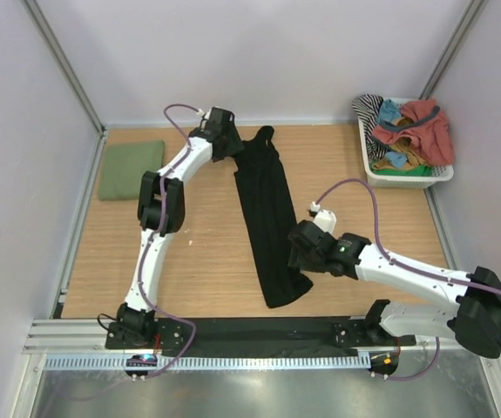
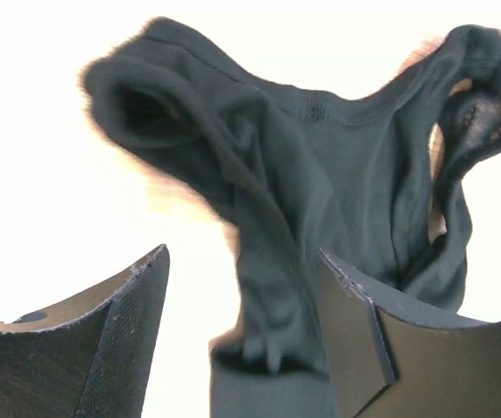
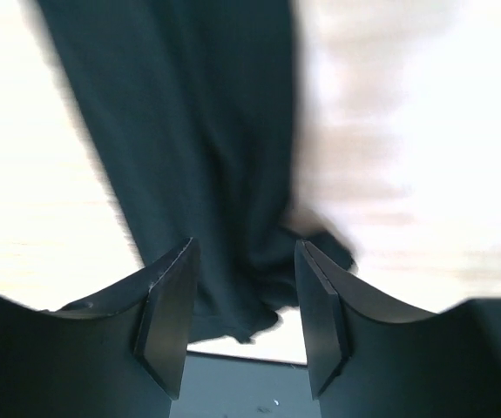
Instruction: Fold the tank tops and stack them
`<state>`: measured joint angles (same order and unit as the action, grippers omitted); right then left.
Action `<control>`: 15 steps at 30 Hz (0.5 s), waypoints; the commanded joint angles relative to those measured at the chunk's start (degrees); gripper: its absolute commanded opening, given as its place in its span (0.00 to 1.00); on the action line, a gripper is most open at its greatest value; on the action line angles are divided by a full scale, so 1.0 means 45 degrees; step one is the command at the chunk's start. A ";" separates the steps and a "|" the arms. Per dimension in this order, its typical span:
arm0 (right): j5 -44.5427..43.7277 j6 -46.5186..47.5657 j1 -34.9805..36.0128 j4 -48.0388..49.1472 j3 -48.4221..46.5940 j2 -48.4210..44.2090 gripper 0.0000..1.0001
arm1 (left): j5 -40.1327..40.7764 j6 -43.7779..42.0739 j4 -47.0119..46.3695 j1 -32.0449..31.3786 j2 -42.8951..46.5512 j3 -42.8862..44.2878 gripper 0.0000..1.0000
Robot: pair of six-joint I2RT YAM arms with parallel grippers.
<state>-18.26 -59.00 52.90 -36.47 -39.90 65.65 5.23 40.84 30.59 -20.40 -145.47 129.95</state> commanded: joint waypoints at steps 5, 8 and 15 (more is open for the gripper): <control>-0.0886 0.5003 -0.1245 0.0210 -0.3826 0.2029 0.46 | 0.0615 -0.1107 0.0173 0.0101 0.4507 -0.2332 0.69; 0.0012 0.6060 -0.1755 0.1011 -0.4606 0.3237 0.43 | -0.0182 -0.0951 0.0292 0.0100 0.5739 -0.4360 0.67; 0.1362 0.7213 -0.2811 0.2167 -0.6151 0.5819 0.44 | -0.0326 -0.0385 -0.0156 -0.0639 1.0695 -1.1150 0.63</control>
<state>-15.07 -31.22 41.04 -30.15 -64.03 89.60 3.99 38.41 29.69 -21.12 -104.03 88.84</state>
